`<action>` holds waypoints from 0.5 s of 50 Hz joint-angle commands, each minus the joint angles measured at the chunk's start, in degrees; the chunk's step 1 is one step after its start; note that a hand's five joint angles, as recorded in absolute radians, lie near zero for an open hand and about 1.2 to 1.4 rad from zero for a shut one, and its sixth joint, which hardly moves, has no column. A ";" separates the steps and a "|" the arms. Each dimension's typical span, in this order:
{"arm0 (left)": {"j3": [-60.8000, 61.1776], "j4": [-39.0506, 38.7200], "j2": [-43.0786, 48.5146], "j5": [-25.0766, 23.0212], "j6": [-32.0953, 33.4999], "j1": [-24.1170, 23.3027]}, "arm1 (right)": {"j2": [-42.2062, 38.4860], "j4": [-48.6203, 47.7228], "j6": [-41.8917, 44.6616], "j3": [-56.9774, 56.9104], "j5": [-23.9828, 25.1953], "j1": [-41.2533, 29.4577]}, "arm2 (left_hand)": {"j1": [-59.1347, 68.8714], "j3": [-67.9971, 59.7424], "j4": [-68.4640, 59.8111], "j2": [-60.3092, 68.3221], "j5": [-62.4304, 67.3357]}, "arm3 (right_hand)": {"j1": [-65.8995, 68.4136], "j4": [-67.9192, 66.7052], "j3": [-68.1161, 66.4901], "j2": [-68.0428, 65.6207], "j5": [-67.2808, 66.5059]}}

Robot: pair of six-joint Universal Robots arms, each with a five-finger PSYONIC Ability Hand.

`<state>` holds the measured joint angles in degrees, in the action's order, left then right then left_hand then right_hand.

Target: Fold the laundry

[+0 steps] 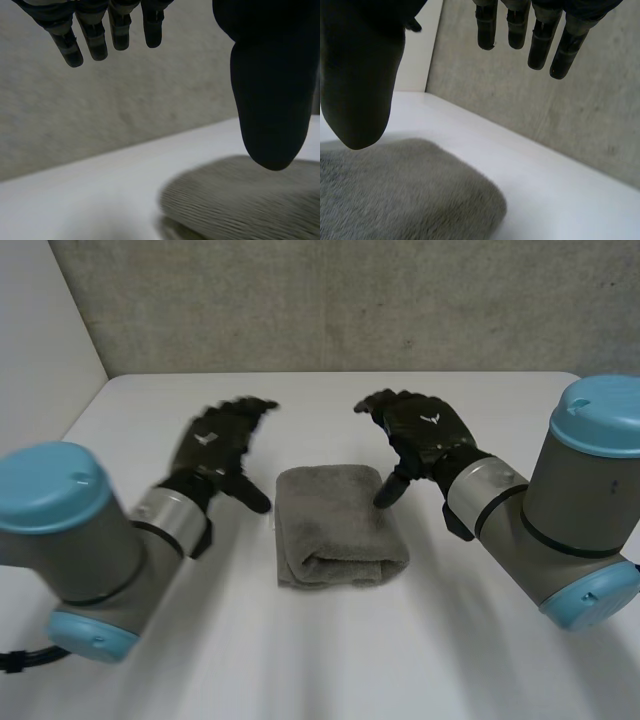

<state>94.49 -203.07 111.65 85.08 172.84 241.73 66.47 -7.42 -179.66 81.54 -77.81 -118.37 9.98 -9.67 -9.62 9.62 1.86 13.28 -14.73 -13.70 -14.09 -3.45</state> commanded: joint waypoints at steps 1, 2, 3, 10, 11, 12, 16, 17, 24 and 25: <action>-5.37 4.70 9.38 0.35 0.13 -4.87 | -6.69 3.46 0.10 -2.17 0.38 0.60 | 0.90 -1.22 -1.27 1.26 -0.97 | -3.28 4.73 3.70 4.09 3.45; -6.07 5.23 11.03 0.79 0.13 -5.39 | -6.71 3.47 0.10 -2.17 0.38 0.60 | 0.90 -1.22 -1.27 1.26 -0.97 | -3.28 4.73 3.70 4.09 3.45; -6.60 5.67 12.27 1.40 0.22 -5.74 | -8.62 3.64 0.36 -2.26 0.38 0.60 | 0.90 -1.22 -1.27 1.26 -0.97 | -3.28 4.73 3.70 4.09 3.45; -7.83 5.93 15.18 3.25 0.57 -5.84 | -13.65 4.87 3.53 -3.84 0.29 -0.19 | 0.57 -0.88 -0.93 0.93 -1.31 | -3.28 4.73 3.70 4.09 3.45; -7.92 6.02 15.09 3.25 0.57 -5.84 | -14.17 5.05 4.84 -4.28 0.20 -0.19 | 0.40 -0.72 -0.77 0.76 -1.47 | -3.28 4.73 3.70 4.09 3.45; -7.92 6.02 15.09 3.25 0.57 -5.84 | -14.18 5.22 5.89 -4.54 0.11 -0.19 | 0.40 -0.71 -0.76 0.76 -1.48 | -3.28 4.73 3.70 4.09 3.45; -8.44 7.33 11.68 3.34 0.83 -5.75 | -12.68 6.02 7.14 -4.98 -0.15 -0.19 | 0.06 -0.38 -0.43 0.42 -1.81 | -3.28 4.73 3.70 4.09 3.45; -8.45 7.34 11.67 3.34 0.83 -5.75 | -10.86 6.36 7.14 -5.24 -0.59 -0.19 | 0.06 -0.38 -0.43 0.42 -1.81 | -3.28 4.73 3.70 4.09 3.45; -12.74 16.28 -2.72 3.87 0.74 -4.70 | 1.38 6.81 7.22 -5.60 -4.37 0.69 | 0.06 -0.38 -0.43 0.42 -1.81 | -3.28 4.73 3.70 4.09 3.45; -14.41 19.70 -5.19 5.26 0.74 -4.26 | 4.08 6.81 7.22 -5.95 -5.94 0.77 | 0.06 -0.38 -0.43 0.42 -1.81 | -3.28 4.73 3.70 4.09 3.45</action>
<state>84.57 -192.37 116.96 88.53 173.64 236.33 60.39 -0.76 -172.32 76.06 -79.69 -118.27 9.98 -9.54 -9.49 9.51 1.86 13.26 -14.73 -13.70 -14.09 -3.45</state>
